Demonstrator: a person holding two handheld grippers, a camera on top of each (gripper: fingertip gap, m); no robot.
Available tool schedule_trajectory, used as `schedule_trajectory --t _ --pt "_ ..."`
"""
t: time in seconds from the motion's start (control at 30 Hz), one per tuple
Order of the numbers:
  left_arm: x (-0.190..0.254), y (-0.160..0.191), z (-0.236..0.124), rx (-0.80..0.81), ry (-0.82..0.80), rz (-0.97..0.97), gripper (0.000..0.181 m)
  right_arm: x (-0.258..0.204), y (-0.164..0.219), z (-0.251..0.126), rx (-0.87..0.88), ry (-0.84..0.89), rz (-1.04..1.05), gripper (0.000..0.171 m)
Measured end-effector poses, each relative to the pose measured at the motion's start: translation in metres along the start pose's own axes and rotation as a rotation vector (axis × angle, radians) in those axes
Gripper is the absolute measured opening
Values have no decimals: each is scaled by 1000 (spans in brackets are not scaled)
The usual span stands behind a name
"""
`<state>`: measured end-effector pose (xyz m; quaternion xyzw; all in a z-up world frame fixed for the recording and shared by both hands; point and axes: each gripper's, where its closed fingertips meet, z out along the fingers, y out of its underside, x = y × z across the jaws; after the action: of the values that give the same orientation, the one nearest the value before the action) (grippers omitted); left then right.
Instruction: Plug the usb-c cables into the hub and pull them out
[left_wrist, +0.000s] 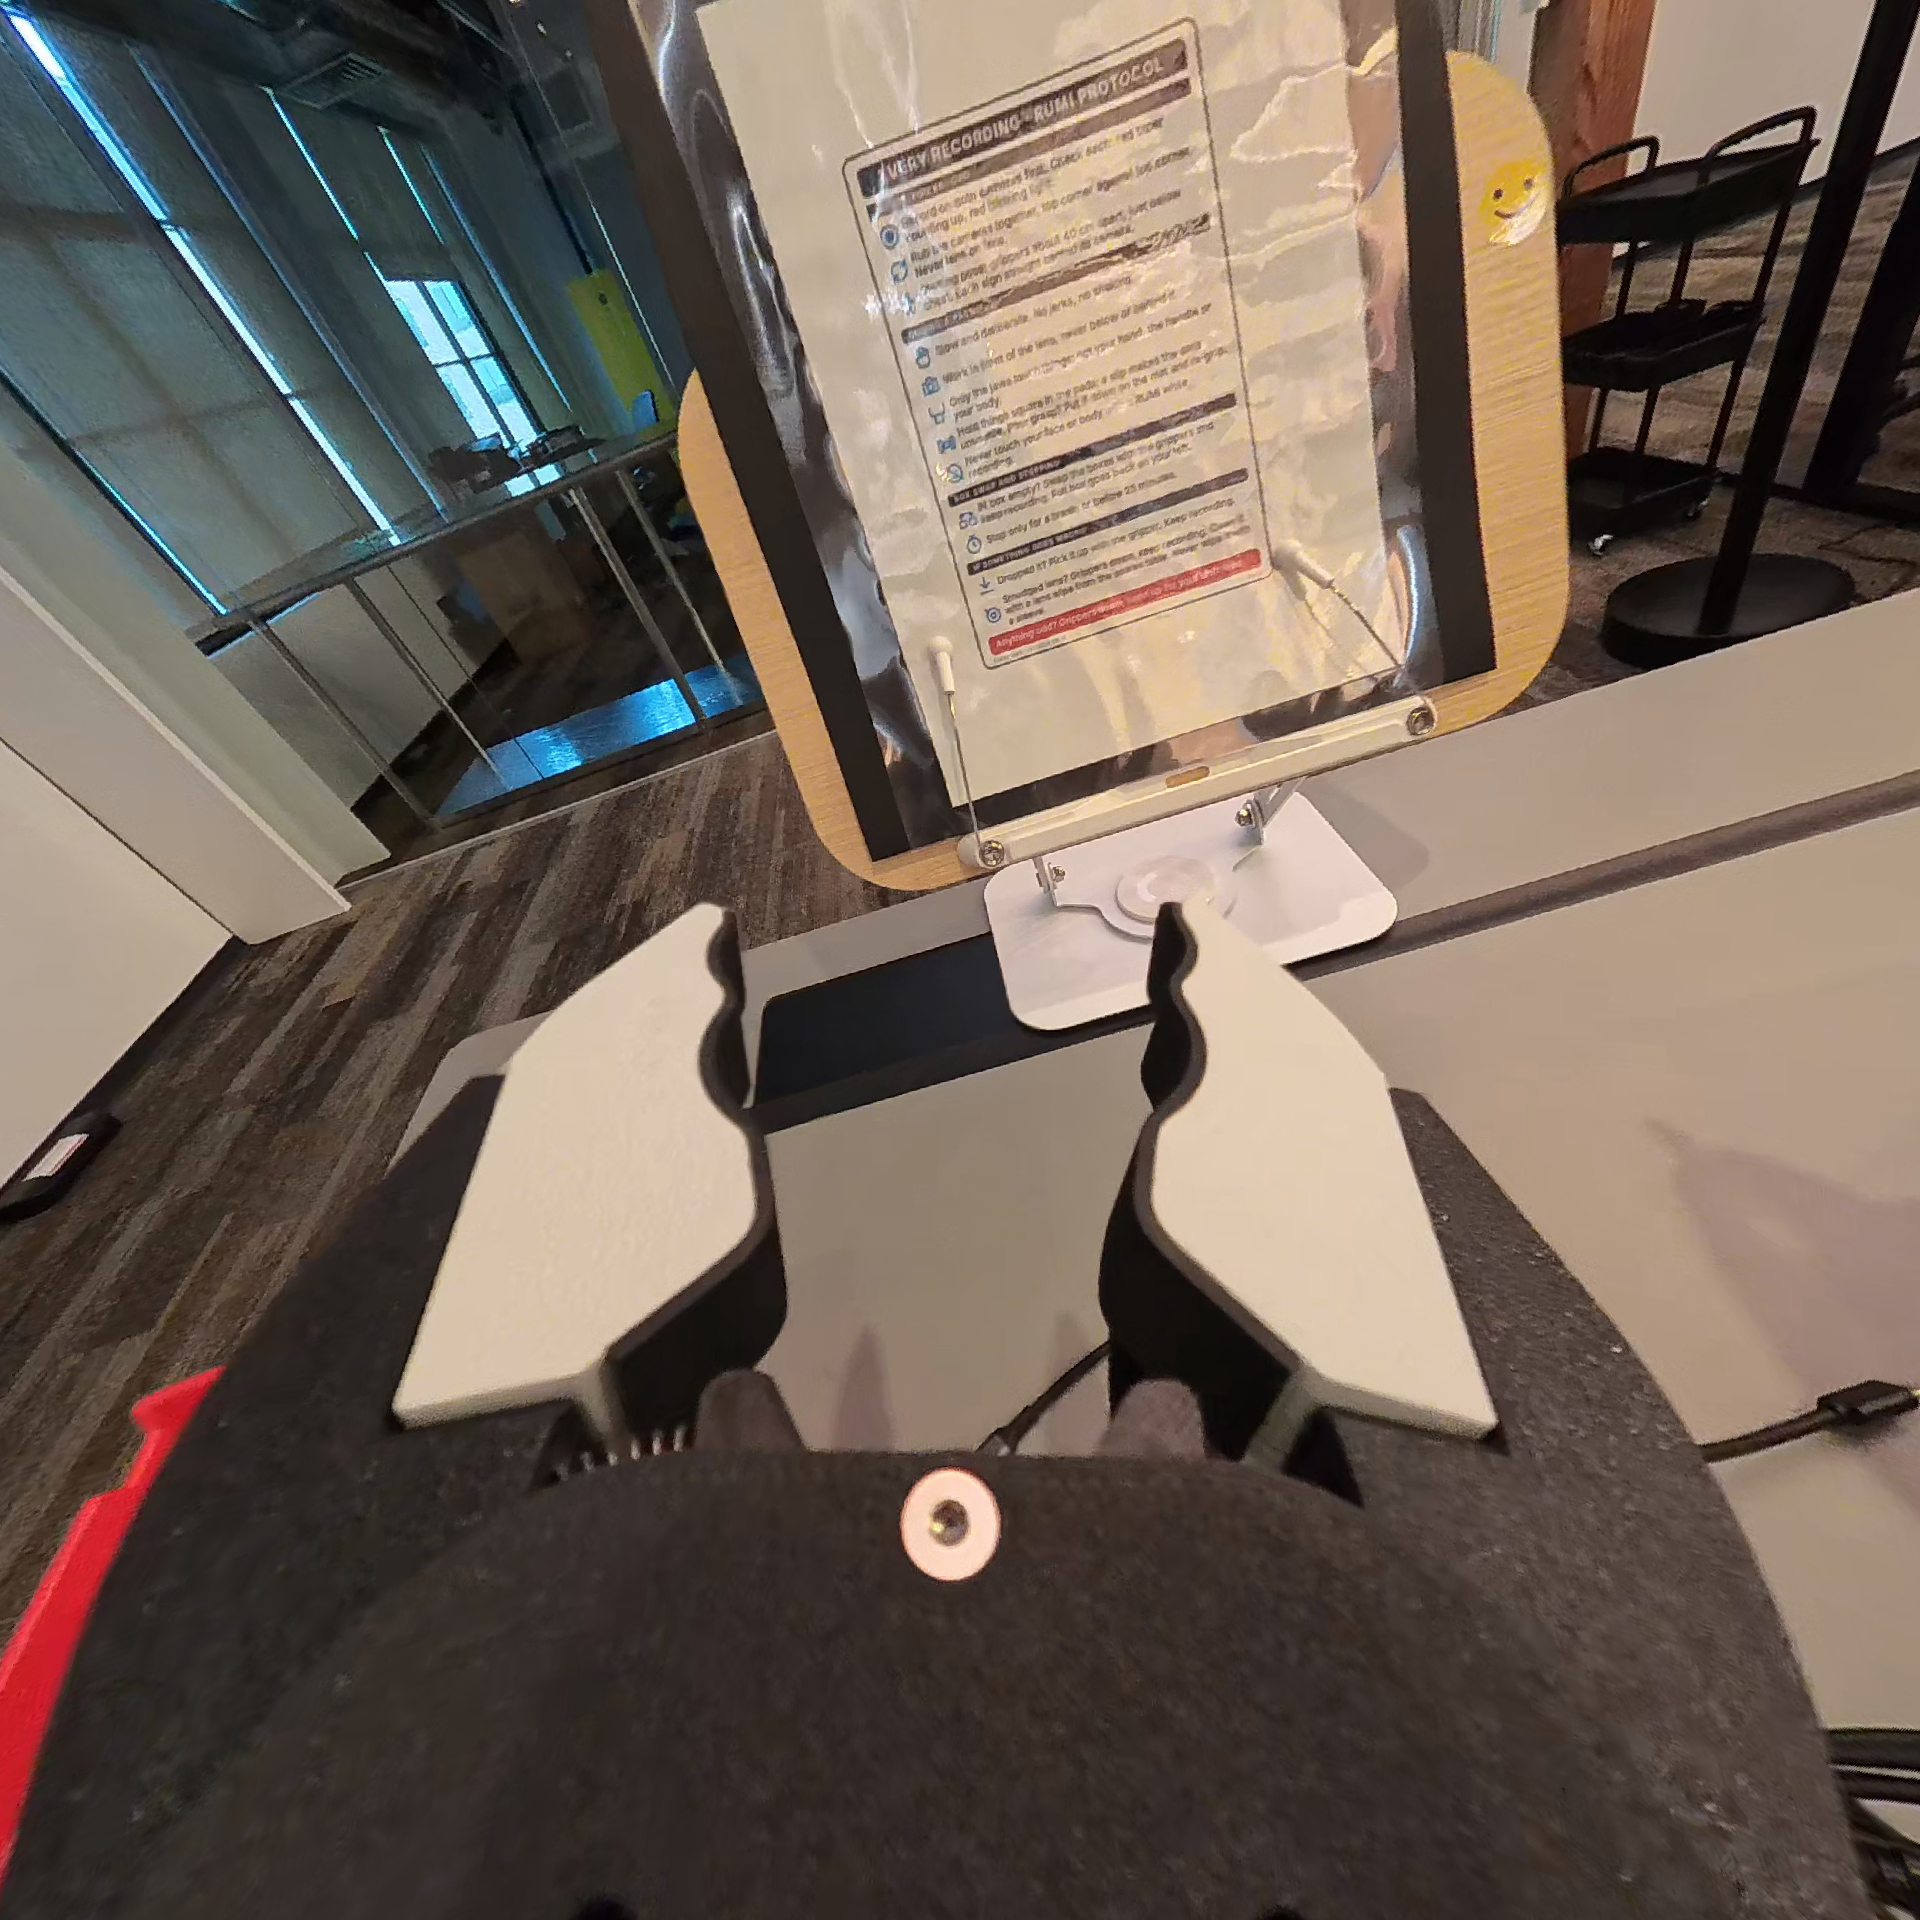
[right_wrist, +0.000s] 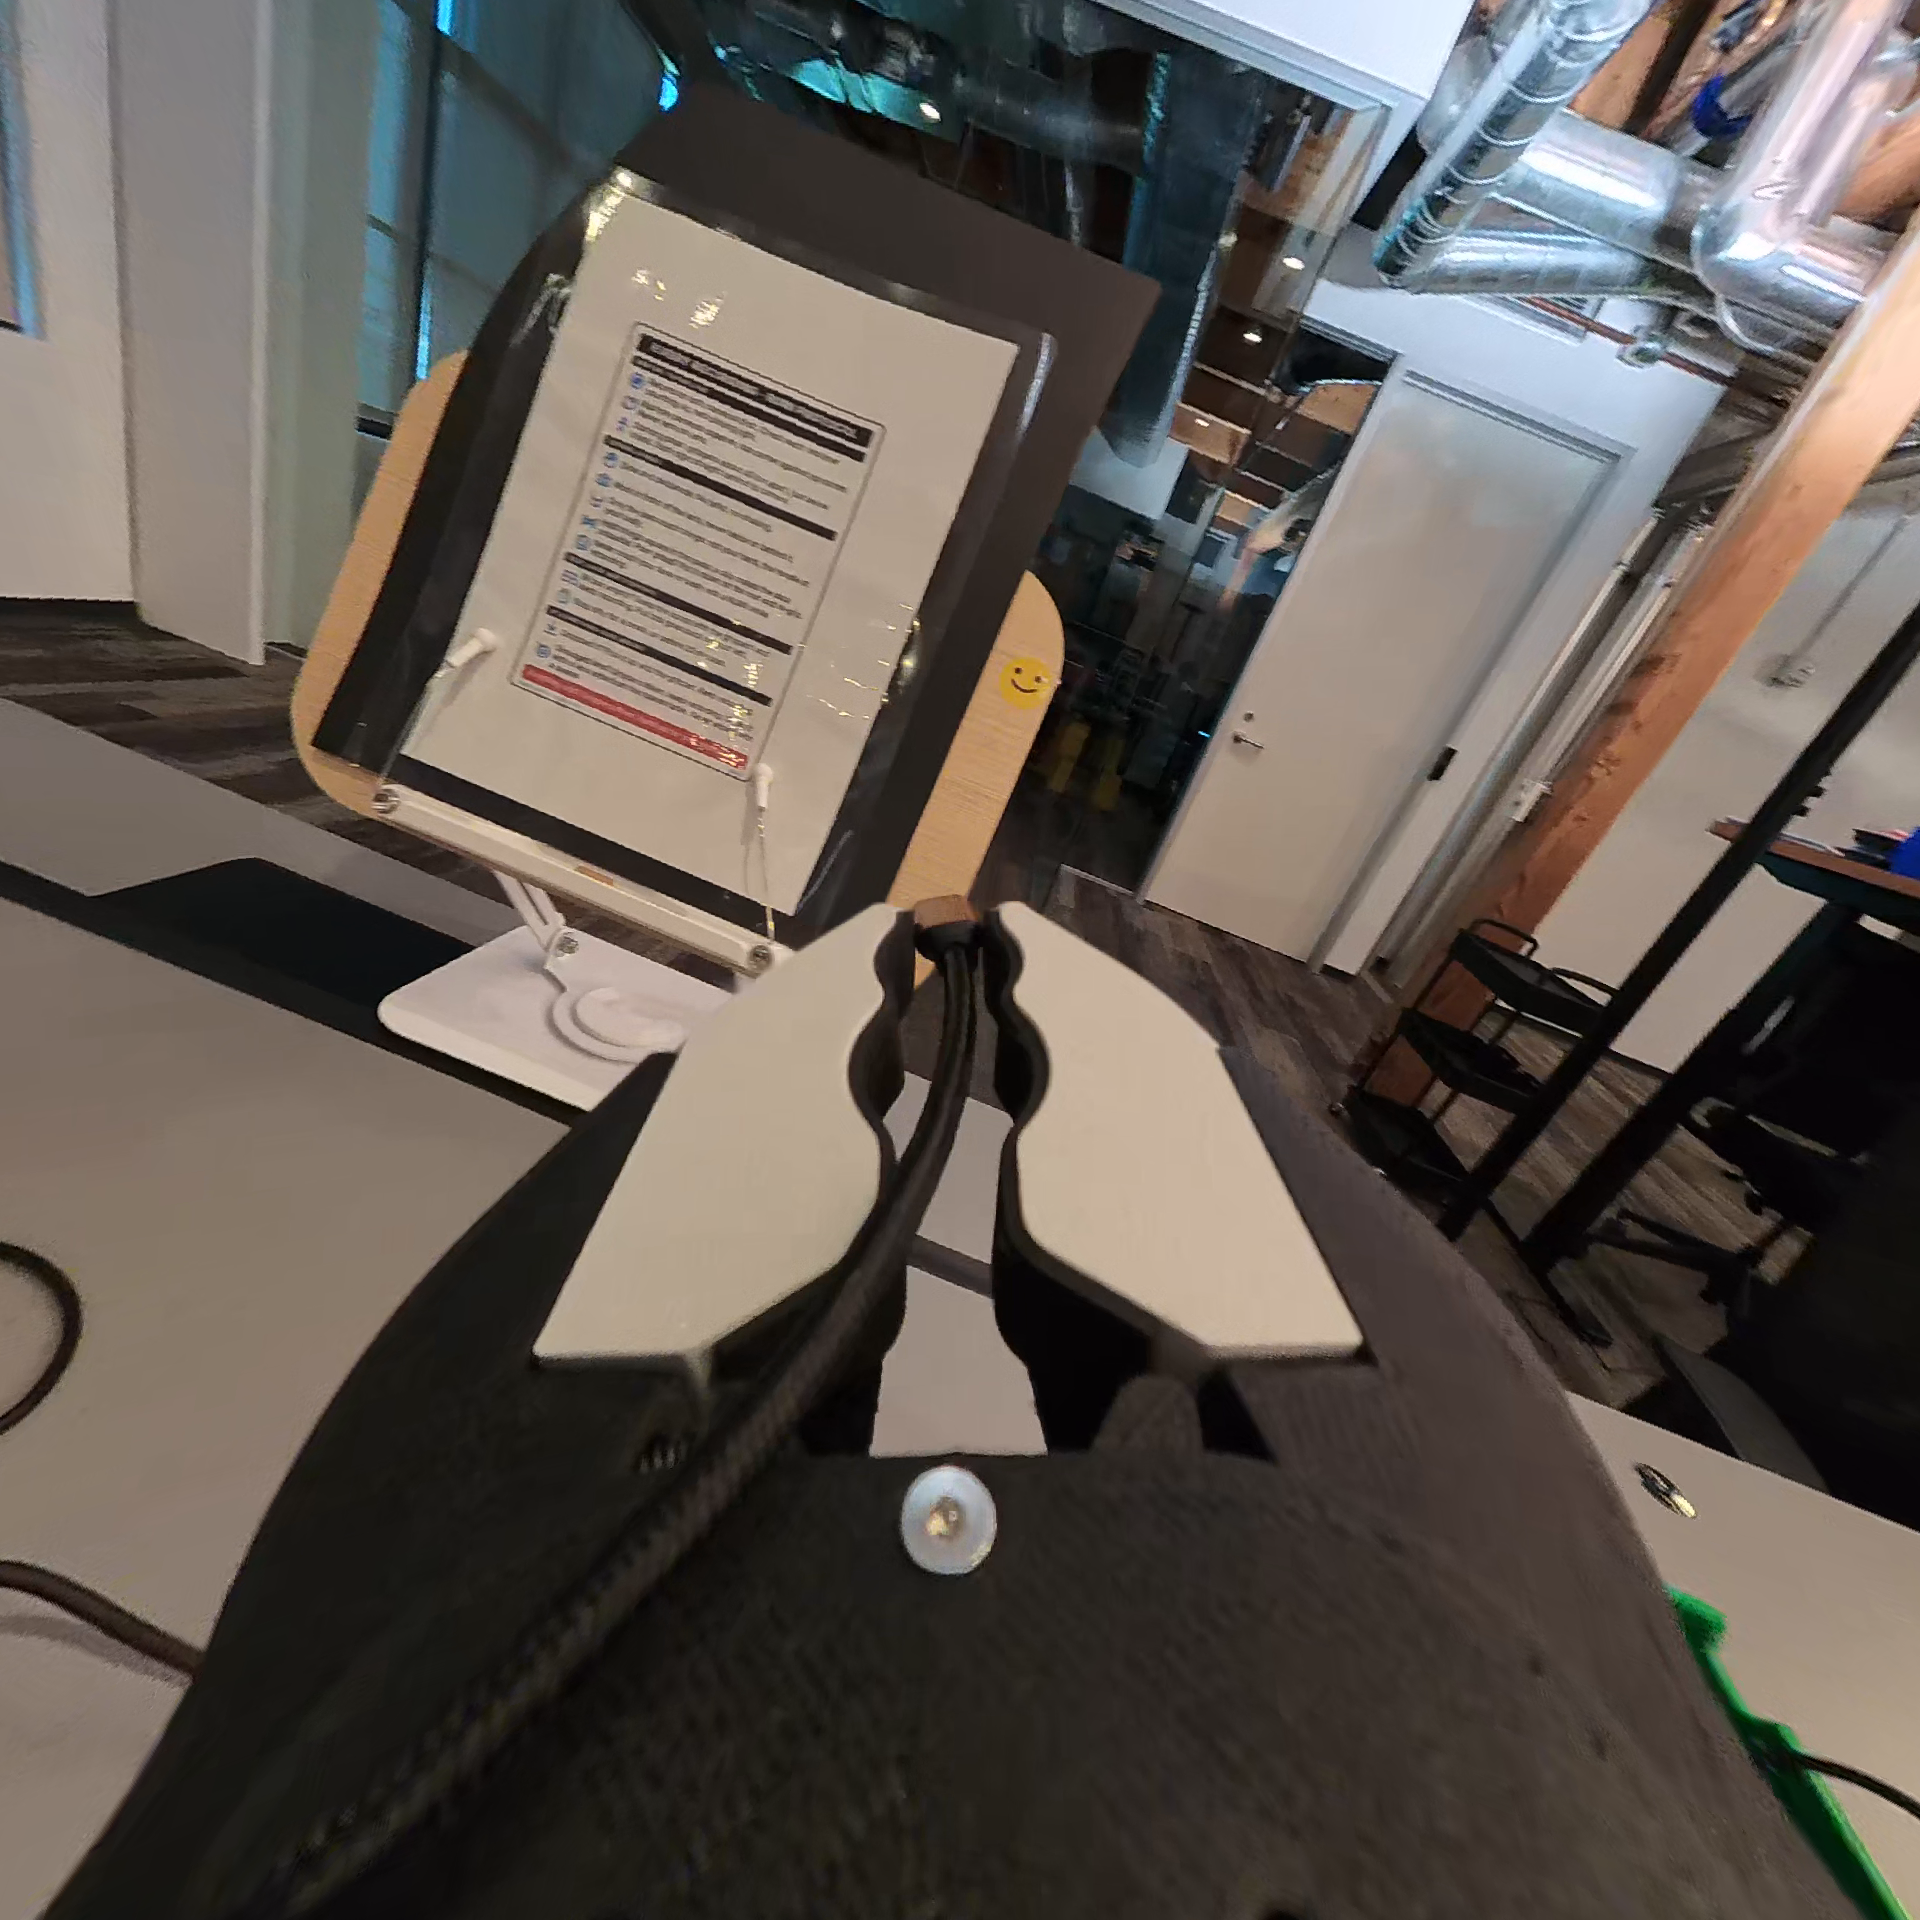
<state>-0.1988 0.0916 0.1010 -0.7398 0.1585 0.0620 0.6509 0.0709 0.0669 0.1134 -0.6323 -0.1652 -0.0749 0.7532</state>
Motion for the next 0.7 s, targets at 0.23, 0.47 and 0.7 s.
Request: schedule_trajectory --t 0.23,0.47,0.7 --pt "-10 8 -1 -59 60 -16 78 12 -9 -10 -31 51 -12 13" --pt "-39 19 -14 -120 147 -124 81 44 -31 -32 -20 148 -30 13" --pt "-25 61 -41 -194 220 -2 80 71 -22 -34 -39 179 37 13"
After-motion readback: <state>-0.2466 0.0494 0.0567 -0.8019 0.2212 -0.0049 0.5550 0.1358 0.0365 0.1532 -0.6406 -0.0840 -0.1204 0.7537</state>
